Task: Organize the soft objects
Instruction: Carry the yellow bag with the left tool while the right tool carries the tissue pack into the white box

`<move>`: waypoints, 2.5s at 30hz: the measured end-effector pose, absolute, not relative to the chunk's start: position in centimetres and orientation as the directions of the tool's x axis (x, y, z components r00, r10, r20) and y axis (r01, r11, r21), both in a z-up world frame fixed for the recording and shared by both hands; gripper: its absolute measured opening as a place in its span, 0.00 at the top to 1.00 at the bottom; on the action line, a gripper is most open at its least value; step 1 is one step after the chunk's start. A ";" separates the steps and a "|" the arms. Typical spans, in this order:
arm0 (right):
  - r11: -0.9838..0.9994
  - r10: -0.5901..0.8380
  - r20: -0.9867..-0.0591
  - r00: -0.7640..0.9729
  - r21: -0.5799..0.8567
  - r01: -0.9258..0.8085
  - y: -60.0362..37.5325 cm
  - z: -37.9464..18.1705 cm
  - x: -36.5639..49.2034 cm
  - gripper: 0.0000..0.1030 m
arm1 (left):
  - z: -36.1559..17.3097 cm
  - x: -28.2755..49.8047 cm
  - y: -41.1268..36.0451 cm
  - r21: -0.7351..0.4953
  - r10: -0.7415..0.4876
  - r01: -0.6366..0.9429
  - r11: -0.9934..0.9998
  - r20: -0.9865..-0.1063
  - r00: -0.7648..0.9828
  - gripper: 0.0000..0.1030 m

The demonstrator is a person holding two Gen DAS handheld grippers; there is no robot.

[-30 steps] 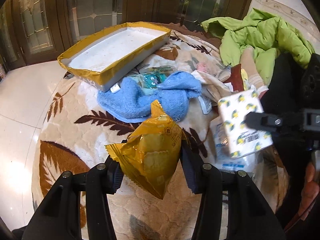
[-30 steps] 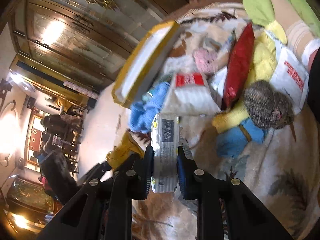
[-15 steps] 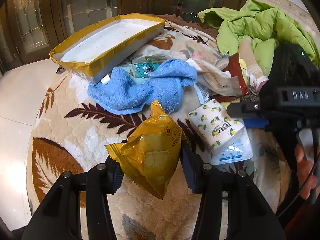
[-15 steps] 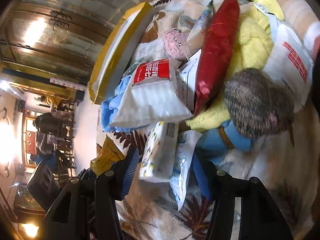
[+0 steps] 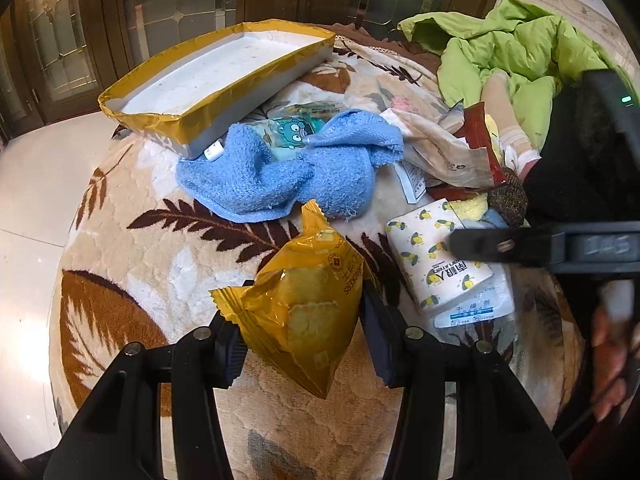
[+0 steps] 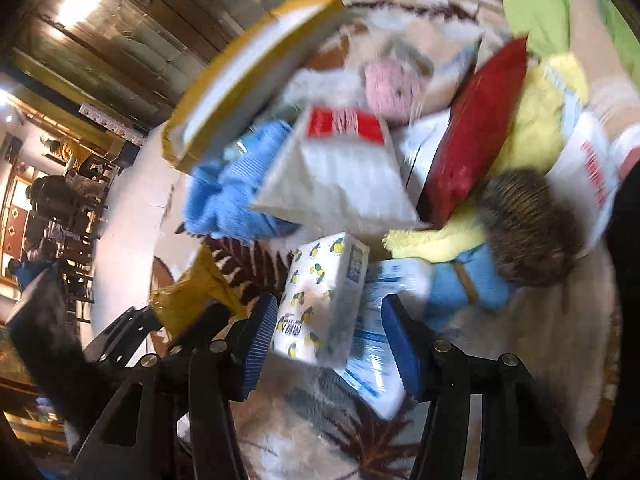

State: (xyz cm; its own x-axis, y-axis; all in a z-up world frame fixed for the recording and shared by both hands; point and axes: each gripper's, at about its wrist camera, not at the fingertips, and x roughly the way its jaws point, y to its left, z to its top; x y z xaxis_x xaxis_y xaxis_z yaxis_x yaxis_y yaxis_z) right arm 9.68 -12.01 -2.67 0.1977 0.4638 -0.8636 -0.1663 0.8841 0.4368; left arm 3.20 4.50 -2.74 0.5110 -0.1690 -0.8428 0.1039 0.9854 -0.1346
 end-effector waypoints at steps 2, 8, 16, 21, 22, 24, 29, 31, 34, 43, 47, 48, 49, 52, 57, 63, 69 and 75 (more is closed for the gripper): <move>0.887 0.458 -0.866 0.200 0.431 -0.166 -11.7 -3.2 10.2 0.74 | -3.0 3.3 4.5 -0.141 -0.173 0.101 0.985 -0.848 0.501 0.53; 0.841 0.542 -0.804 0.247 0.519 -0.154 -13.4 -1.6 9.5 0.78 | -2.6 3.1 5.1 -0.144 -0.167 0.086 0.986 -0.843 0.512 0.53; 0.784 0.621 -0.722 0.306 0.577 -0.228 -11.1 3.5 11.1 0.78 | 1.3 4.5 7.1 -0.149 -0.150 0.050 0.988 -0.795 0.588 0.53; 0.755 0.654 -0.663 0.365 0.606 -0.252 -6.2 5.1 16.5 0.78 | 3.5 8.7 10.0 -0.091 -0.068 -0.004 0.996 -0.772 0.632 0.53; 0.753 0.655 -0.658 0.372 0.607 -0.253 -5.5 5.2 17.3 0.78 | 3.7 9.4 10.6 -0.085 -0.053 -0.019 0.996 -0.768 0.639 0.53; 0.753 0.653 -0.646 0.395 0.609 -0.248 -3.1 4.8 20.0 0.78 | 3.9 12.0 12.5 -0.096 -0.040 -0.052 0.994 -0.760 0.648 0.53; 0.765 0.637 -0.646 0.421 0.598 -0.240 0.9 3.2 24.6 0.78 | 2.2 17.1 16.2 -0.077 0.035 -0.150 0.986 -0.775 0.631 0.53; 0.772 0.629 -0.661 0.409 0.595 -0.225 2.5 1.7 26.3 0.78 | 1.0 18.9 17.4 -0.088 0.043 -0.179 0.980 -0.784 0.619 0.53; 0.767 0.638 -0.683 0.356 0.606 -0.213 4.4 -1.0 28.0 0.75 | 0.2 20.6 17.4 -0.075 0.047 -0.166 0.983 -0.775 0.630 0.53; 0.746 0.666 -0.702 0.253 0.631 -0.213 2.7 -2.6 27.6 0.77 | -3.3 22.9 16.6 -0.033 0.032 -0.115 0.993 -0.854 0.519 0.44; 0.777 0.624 -0.753 0.210 0.569 -0.269 2.8 -2.4 26.5 0.76 | -4.0 21.4 14.9 0.054 0.082 -0.071 0.996 -0.862 0.501 0.38; 0.783 0.611 -0.769 0.186 0.553 -0.287 3.2 -2.6 26.5 0.76 | -4.1 20.9 14.2 0.080 0.100 -0.062 0.995 -0.864 0.493 0.36; 0.780 0.612 -0.771 0.173 0.555 -0.289 3.3 -2.6 26.4 0.76 | -4.0 20.6 13.7 0.091 0.112 -0.065 0.994 -0.860 0.498 0.36; 0.741 0.655 -0.753 0.065 0.623 -0.251 4.4 -3.3 26.8 0.72 | -4.2 19.8 14.1 -0.003 0.048 -0.109 0.994 -0.883 0.467 0.37; 0.721 0.658 -0.753 -0.020 0.638 -0.270 4.1 -3.0 24.9 0.71 | -3.9 16.6 12.6 -0.009 0.020 -0.065 0.998 -0.899 0.438 0.32; 0.653 0.747 -0.663 0.045 0.720 -0.235 -0.6 -1.8 22.7 0.64 | -3.8 14.3 12.4 -0.070 -0.018 -0.106 0.992 -0.904 0.426 0.30; 0.772 0.617 -0.770 0.162 0.553 -0.313 -3.0 -0.7 21.5 0.45 | -2.2 11.5 12.3 -0.025 0.048 -0.146 0.989 -0.877 0.478 0.31; 0.743 0.645 -0.760 0.072 0.603 -0.291 -2.3 -1.6 20.5 0.45 | 0.7 7.7 11.4 -0.071 0.017 -0.136 0.988 -0.829 0.559 0.31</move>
State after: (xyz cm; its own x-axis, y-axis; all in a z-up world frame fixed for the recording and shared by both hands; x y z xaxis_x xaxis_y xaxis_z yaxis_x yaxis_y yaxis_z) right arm 20.48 -2.33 -1.60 0.0719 0.6455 -0.7604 -0.2908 0.7428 0.6030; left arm 7.65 11.40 0.67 0.5591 0.0170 -0.8289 -0.1357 0.9882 -0.0713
